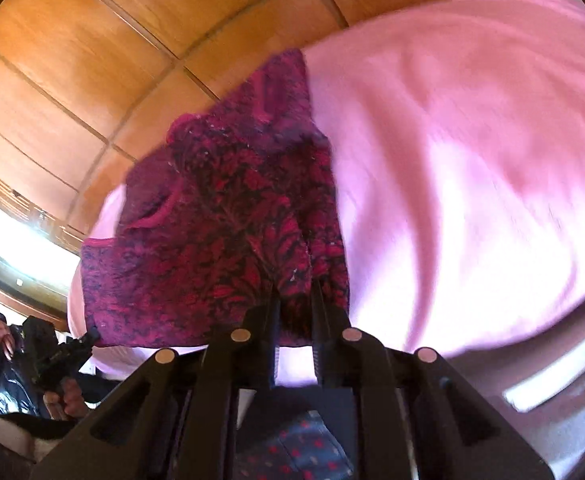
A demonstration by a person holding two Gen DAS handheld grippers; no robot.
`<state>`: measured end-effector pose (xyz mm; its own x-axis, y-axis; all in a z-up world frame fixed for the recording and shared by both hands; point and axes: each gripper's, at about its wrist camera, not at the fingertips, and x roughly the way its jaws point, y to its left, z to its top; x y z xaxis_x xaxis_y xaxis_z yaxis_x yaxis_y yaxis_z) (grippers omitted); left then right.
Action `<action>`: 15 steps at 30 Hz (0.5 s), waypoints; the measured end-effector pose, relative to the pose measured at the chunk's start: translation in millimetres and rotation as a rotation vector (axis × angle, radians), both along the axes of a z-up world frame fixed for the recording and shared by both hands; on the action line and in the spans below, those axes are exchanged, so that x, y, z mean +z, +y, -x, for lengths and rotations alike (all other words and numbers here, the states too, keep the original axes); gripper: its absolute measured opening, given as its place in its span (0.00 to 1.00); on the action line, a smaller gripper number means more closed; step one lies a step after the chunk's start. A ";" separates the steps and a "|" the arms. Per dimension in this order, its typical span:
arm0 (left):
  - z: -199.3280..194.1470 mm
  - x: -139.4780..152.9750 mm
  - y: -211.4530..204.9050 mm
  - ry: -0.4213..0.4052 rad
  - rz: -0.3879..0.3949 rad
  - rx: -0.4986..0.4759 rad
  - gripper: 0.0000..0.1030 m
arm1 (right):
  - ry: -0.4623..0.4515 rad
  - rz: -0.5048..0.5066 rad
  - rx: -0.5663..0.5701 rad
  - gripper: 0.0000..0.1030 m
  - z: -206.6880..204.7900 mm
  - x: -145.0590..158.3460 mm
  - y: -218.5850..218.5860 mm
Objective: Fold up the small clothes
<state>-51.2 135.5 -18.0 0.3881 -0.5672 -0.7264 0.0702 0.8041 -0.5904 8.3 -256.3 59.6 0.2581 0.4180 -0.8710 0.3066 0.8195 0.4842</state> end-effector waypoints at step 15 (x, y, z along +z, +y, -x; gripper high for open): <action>-77.2 31.3 -33.8 -0.190 -0.155 -0.103 0.57 | -0.212 0.366 0.302 0.47 -102.6 17.1 69.0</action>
<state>26.0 101.8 13.3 0.4714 -0.4989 -0.7272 0.2545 0.8665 -0.4295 110.9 -187.4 76.7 0.3601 0.1790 -0.9156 -0.0436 0.9836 0.1751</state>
